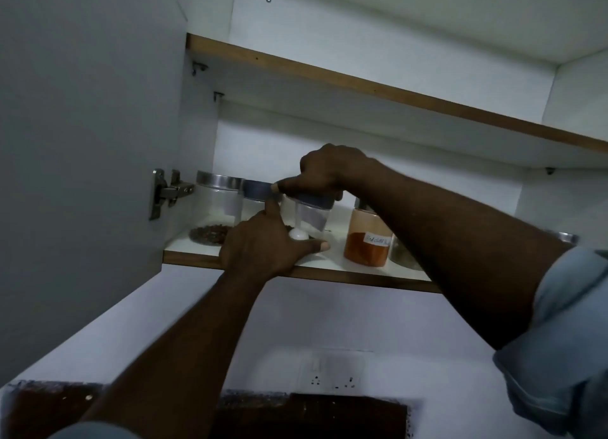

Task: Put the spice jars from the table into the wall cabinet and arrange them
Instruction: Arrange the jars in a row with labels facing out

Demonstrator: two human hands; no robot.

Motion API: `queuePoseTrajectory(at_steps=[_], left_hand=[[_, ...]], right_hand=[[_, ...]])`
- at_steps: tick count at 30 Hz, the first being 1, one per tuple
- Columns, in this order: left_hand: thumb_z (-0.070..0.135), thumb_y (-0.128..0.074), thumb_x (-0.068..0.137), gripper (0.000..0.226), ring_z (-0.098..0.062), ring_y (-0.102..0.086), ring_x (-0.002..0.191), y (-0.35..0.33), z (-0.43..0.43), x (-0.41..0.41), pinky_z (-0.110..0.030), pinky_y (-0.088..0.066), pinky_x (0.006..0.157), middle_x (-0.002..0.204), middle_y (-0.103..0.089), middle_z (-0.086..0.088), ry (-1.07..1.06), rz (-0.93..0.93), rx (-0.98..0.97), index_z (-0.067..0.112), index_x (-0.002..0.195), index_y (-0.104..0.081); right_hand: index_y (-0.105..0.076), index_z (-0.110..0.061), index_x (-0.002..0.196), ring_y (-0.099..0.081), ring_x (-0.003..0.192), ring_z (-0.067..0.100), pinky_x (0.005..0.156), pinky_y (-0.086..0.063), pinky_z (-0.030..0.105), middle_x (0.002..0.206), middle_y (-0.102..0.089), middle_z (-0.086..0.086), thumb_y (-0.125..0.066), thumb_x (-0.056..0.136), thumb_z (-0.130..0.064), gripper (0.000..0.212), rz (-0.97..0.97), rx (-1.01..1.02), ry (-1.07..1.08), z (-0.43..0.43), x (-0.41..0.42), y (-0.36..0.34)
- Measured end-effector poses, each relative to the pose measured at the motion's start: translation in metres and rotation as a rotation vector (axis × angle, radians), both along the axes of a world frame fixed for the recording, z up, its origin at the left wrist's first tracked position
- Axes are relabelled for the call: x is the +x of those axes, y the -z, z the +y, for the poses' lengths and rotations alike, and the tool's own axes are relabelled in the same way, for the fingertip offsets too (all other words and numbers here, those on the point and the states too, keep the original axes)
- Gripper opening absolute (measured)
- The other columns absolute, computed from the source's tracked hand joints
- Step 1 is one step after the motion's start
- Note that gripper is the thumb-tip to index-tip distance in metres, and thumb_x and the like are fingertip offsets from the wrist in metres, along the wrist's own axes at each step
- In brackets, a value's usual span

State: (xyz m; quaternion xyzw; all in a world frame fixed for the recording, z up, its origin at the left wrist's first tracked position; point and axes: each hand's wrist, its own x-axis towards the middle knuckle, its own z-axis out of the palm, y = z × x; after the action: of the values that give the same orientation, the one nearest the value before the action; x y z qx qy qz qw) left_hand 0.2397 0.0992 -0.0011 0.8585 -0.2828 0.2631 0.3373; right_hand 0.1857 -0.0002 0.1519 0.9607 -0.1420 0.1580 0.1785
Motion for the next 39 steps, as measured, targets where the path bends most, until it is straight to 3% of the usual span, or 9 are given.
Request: queuePoseTrajectory(at_steps=[4,7,12,15,17,20,23,29,39], left_hand=[[0.104,-0.045,0.05,0.118,-0.025,-0.063,0.105,-0.002,-0.002,0.002,-0.042,-0.055,0.085,0.122,-0.065,-0.003,-0.028,0.017,0.039,0.018,0.13,-0.052],[0.102,-0.046,0.05,0.116,-0.024,-0.064,0.1,-0.005,0.0,0.005,-0.042,-0.054,0.084,0.116,-0.068,0.0,0.035,0.062,0.058,0.022,0.133,-0.049],[0.1,-0.048,0.054,0.121,-0.026,-0.061,0.118,-0.008,0.006,0.005,-0.044,-0.052,0.091,0.137,-0.062,0.002,0.128,0.113,0.122,0.026,0.148,-0.031],[0.107,-0.047,0.044,0.131,-0.024,-0.062,0.117,-0.005,0.004,-0.001,-0.043,-0.054,0.091,0.14,-0.059,0.002,0.102,0.068,0.116,0.027,0.147,-0.035],[0.106,-0.053,0.039,0.133,-0.023,-0.062,0.116,-0.004,0.003,-0.002,-0.044,-0.055,0.091,0.14,-0.059,0.002,0.108,0.073,0.082,0.028,0.145,-0.038],[0.106,-0.053,0.036,0.13,-0.022,-0.064,0.108,-0.004,0.002,0.0,-0.042,-0.056,0.086,0.131,-0.064,0.002,0.089,0.073,0.112,0.028,0.14,-0.039],[0.108,-0.046,0.034,0.129,-0.022,-0.066,0.099,-0.004,0.001,0.002,-0.042,-0.057,0.082,0.12,-0.068,0.001,0.06,0.054,0.154,0.029,0.135,-0.039],[0.104,-0.048,0.042,0.119,-0.022,-0.066,0.095,-0.004,0.002,0.004,-0.041,-0.057,0.082,0.112,-0.071,0.002,0.036,0.061,0.175,0.03,0.135,-0.04],[0.106,-0.046,0.041,0.123,-0.019,-0.066,0.096,-0.007,0.001,-0.001,-0.04,-0.057,0.083,0.111,-0.071,0.006,0.034,0.09,0.189,0.032,0.138,-0.041]], right_hand=[[-0.061,-0.015,0.123,-0.072,0.064,0.023,0.066,-0.057,0.032,0.108,-0.069,0.012,-0.048,0.059,-0.099,0.106,0.161,0.186,0.108,0.008,0.001,0.009],[-0.058,-0.015,0.124,-0.069,0.071,0.024,0.053,-0.053,0.029,0.106,-0.065,0.009,-0.065,0.07,-0.082,0.087,0.206,0.189,0.086,0.01,-0.006,-0.004],[-0.035,-0.035,0.153,-0.05,0.133,0.028,0.107,-0.045,0.052,0.151,-0.047,0.003,-0.079,0.084,-0.038,0.081,0.332,0.364,-0.063,-0.004,-0.016,-0.011],[-0.051,-0.025,0.14,-0.072,0.098,0.018,0.093,-0.056,0.041,0.124,-0.068,0.005,-0.071,0.081,-0.065,0.075,0.216,0.185,-0.083,-0.011,-0.016,-0.004],[-0.061,-0.016,0.129,-0.074,0.08,0.016,0.083,-0.058,0.035,0.101,-0.074,0.004,-0.056,0.068,-0.09,0.096,0.123,0.058,-0.06,-0.012,-0.018,-0.002],[-0.055,-0.022,0.139,-0.065,0.113,0.023,0.095,-0.051,0.037,0.128,-0.066,0.005,-0.052,0.068,-0.092,0.099,0.122,0.078,-0.1,-0.019,-0.018,-0.007],[-0.037,-0.034,0.151,-0.047,0.135,0.027,0.109,-0.043,0.046,0.152,-0.047,0.001,-0.071,0.081,-0.064,0.084,0.233,0.276,-0.148,-0.022,-0.019,-0.008],[-0.043,-0.026,0.148,-0.056,0.122,0.024,0.084,-0.041,0.032,0.146,-0.053,0.005,-0.063,0.077,-0.077,0.09,0.13,0.138,-0.146,-0.038,-0.012,0.008],[-0.043,-0.026,0.147,-0.05,0.13,0.026,0.093,-0.041,0.034,0.15,-0.049,0.006,-0.06,0.077,-0.08,0.09,0.115,0.143,-0.177,-0.046,-0.01,0.01]])
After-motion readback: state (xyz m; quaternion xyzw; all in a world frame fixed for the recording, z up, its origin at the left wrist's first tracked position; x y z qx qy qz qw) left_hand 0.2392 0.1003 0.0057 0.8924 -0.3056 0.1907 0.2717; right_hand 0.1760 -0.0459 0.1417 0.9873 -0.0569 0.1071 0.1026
